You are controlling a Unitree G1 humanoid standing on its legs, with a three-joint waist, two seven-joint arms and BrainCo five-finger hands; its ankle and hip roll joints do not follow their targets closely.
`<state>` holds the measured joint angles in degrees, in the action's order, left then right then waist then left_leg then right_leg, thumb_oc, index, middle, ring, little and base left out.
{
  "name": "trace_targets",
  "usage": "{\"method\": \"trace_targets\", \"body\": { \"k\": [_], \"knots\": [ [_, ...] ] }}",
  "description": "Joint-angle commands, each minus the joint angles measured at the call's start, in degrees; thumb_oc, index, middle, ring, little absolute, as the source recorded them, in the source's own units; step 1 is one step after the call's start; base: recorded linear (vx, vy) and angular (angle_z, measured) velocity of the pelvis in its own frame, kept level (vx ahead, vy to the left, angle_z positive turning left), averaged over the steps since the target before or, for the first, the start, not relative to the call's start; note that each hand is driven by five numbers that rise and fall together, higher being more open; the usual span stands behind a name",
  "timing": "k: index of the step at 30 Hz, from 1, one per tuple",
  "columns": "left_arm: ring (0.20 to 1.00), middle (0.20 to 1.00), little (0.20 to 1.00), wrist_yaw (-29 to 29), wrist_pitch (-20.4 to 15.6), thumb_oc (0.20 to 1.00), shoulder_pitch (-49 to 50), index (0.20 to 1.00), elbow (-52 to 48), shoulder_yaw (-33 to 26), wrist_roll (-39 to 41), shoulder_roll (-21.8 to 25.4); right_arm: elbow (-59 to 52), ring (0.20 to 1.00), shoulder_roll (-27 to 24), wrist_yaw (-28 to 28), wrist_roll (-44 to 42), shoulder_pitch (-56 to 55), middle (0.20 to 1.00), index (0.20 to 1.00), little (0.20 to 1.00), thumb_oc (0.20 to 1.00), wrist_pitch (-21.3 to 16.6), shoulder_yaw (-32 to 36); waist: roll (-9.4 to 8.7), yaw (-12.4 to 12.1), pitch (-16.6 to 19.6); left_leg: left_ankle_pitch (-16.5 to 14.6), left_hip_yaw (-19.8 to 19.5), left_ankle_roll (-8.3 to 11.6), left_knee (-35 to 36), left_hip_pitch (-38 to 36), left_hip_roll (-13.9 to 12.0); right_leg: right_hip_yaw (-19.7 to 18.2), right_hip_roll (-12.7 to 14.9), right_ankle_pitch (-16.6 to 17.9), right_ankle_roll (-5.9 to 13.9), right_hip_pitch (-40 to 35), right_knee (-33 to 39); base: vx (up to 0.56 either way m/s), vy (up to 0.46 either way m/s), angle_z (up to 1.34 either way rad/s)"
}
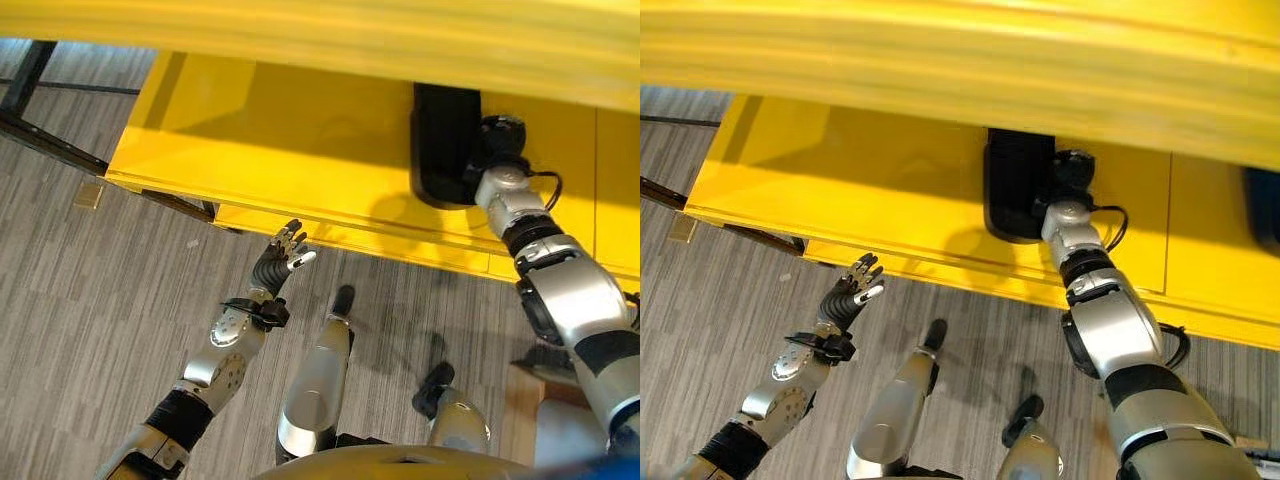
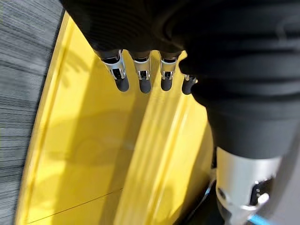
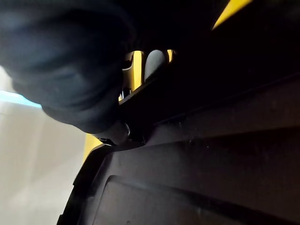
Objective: Move parts from the plastic box to the shelf.
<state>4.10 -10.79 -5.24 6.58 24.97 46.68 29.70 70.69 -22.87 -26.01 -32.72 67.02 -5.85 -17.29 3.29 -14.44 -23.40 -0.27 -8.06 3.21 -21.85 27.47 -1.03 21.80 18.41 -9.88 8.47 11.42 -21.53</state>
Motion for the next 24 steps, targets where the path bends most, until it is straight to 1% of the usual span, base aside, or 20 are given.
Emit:
{"method": "trace_targets", "body": {
  "k": [1,3,4,6,11,17,24],
  "knots": [
    [1.0,1.0,1.0,-0.67,-3.56,1.0,0.33,1.0,-5.61,0.2,0.17,1.01,-0.06,0.2,-4.39,-0.74,0.12,6.94,0.2,0.2,0.2,0.2,-2.04,-1.96,-0.15,1.01,-0.17,-6.45,4.07,-0.93,-5.9,1.28,-1.08,-2.48,-1.48,-2.23,-2.57,3.21,-6.99,-0.06,0.033,-0.15],
    [1.0,1.0,1.0,-0.45,-3.81,1.0,-0.01,1.0,-5.46,0.41,0.32,0.95,0.71,0.2,-5.74,-1.02,0.57,7.94,0.2,0.2,0.2,0.2,-2.02,-2.88,0.07,1.51,-0.65,-7.22,4.23,-1.02,-7.81,2.69,-0.98,-3.07,-1.25,-3.29,-2.77,4.93,-9.25,-0.01,0.011,-0.06],
    [1.0,1.0,1.0,-0.45,-3.81,1.0,-0.02,1.0,-5.46,0.41,0.32,0.95,0.72,0.2,-5.75,-1.02,0.57,7.95,0.2,0.2,0.2,0.2,-2.02,-2.88,0.07,1.5,-0.64,-7.23,4.24,-1.02,-7.84,2.72,-0.98,-3.09,-1.24,-3.3,-2.77,4.97,-9.27,-0.05,0.017,-0.05],
    [1.0,1.0,1.0,0.03,-4.12,1.0,-0.1,1.0,-5.31,0.44,0.29,0.94,1.88,0.2,-7.13,-1.16,1.41,9.15,0.2,0.2,0.2,0.2,-1.92,-3.77,0.32,2.07,-1.04,-8.2,4.5,-1.17,-10.54,4.68,-1.19,-3.76,-0.95,-4.23,-3.06,7.49,-12.07,-0.06,0.024,-0.09],
    [1.0,1.0,1.0,0.01,-4.23,1.0,-0.32,1.0,-5.2,1.12,0.14,1.21,3.24,0.2,-9.52,-1.18,2.01,10.6,0.2,0.2,0.2,0.2,-1.74,-4.67,0.64,2.95,-1.65,-9.11,4.8,-1.4,-13.1,6.96,-1.31,-4.71,-0.66,-5.01,-3.35,10.4,-14.62,-0.03,0.006,-0.06],
    [1.0,1.0,1.0,-0.13,-4.6,1.0,-0.89,1.0,-5.55,1.79,0.61,1.79,4.41,0.2,-12.43,-1.19,4.03,13.31,0.2,0.2,0.2,0.2,-1.32,-6.76,0.89,3.33,-1.97,-9.11,4.74,-1.52,-13.78,8.87,-1.03,-4.99,-0.5,-5.48,-3.43,12.58,-15.71,0.0,0.0,0.0],
    [1.0,1.0,1.0,-0.05,-4.97,1.0,-1.85,1.0,-5.58,2.22,0.18,2.34,5.58,0.2,-14.25,-1.06,6.22,16.88,0.2,0.2,0.2,0.2,-0.49,-9.82,1.19,3.2,-2.24,-8.66,4.79,-1.52,-13.85,10.86,-0.88,-5.04,-0.51,-5.35,-3.42,14.94,-16.33,0.0,-0.005,0.0]
  ]
}}
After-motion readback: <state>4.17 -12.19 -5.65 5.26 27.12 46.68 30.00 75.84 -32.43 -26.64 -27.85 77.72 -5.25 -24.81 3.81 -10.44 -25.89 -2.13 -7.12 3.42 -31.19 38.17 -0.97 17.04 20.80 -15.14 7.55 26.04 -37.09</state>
